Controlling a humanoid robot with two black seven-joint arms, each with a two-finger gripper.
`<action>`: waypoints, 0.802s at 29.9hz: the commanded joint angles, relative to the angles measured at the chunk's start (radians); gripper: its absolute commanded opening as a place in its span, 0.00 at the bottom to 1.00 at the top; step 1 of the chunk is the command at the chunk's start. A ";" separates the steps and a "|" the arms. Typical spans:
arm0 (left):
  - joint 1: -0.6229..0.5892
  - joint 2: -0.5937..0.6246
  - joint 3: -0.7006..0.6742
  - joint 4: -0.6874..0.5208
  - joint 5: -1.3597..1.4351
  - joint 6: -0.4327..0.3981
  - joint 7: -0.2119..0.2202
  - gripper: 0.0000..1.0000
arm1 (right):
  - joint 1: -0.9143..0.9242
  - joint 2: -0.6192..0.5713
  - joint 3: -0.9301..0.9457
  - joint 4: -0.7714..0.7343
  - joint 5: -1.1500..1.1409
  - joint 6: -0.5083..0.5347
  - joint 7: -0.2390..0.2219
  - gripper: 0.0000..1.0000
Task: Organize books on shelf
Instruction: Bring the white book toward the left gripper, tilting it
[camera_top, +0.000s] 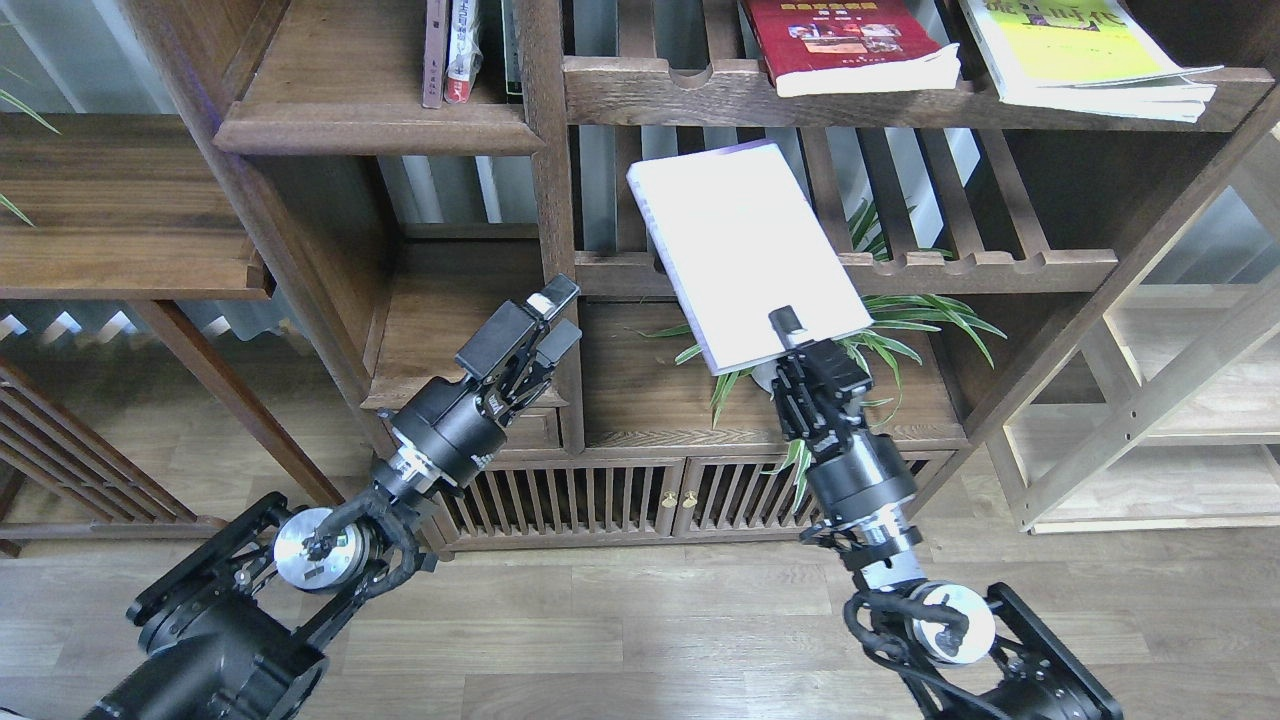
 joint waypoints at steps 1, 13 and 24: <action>-0.006 -0.007 0.001 0.019 -0.064 0.000 0.092 0.99 | -0.003 0.002 -0.025 0.000 -0.005 0.000 0.000 0.03; -0.035 0.003 -0.012 0.039 -0.073 0.000 0.161 0.99 | -0.008 -0.006 -0.129 0.004 -0.018 0.000 -0.009 0.03; -0.036 0.028 -0.016 0.051 -0.064 0.000 0.250 0.98 | -0.022 -0.007 -0.154 0.004 -0.042 0.000 -0.011 0.04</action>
